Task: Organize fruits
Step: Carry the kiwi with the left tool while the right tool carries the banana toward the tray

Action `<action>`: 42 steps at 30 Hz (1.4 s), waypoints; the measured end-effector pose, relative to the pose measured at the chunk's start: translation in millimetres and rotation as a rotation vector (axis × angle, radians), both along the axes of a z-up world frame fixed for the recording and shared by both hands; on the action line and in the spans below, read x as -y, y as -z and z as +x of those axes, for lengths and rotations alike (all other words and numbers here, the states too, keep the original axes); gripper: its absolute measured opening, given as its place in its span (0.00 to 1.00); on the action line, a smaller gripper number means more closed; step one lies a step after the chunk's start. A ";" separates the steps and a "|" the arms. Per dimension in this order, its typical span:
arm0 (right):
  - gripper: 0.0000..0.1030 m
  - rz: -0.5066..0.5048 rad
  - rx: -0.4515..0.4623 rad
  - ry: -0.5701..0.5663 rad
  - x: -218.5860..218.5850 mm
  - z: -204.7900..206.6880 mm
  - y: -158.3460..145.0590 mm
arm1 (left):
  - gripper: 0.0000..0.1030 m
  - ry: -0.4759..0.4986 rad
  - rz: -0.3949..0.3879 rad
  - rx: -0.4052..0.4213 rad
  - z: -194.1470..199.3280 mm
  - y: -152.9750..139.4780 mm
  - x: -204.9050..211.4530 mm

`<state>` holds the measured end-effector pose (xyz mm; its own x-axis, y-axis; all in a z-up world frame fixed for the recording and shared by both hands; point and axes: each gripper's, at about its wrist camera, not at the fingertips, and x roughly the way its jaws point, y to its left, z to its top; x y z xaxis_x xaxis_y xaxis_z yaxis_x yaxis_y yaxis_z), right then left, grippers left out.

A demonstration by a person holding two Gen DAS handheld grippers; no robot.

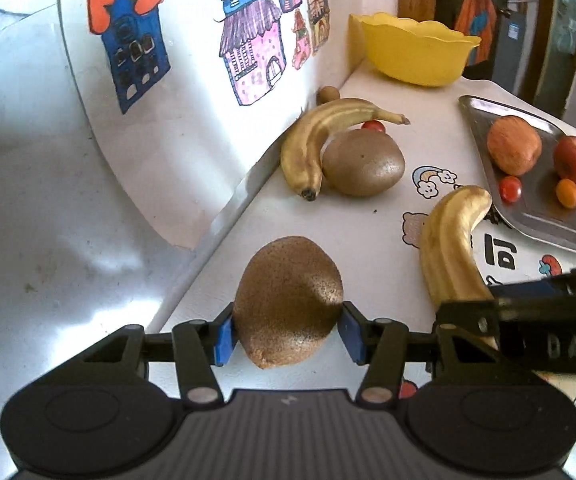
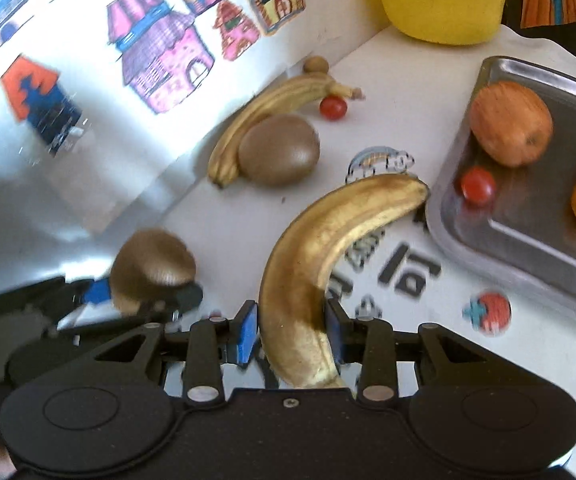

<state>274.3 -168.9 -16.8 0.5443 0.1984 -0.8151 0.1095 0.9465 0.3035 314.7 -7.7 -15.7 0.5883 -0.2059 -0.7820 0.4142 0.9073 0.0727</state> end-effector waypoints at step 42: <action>0.40 -0.236 0.299 0.030 -31.3 -16.5 23.0 | 0.58 0.092 0.015 0.082 8.8 3.4 -9.3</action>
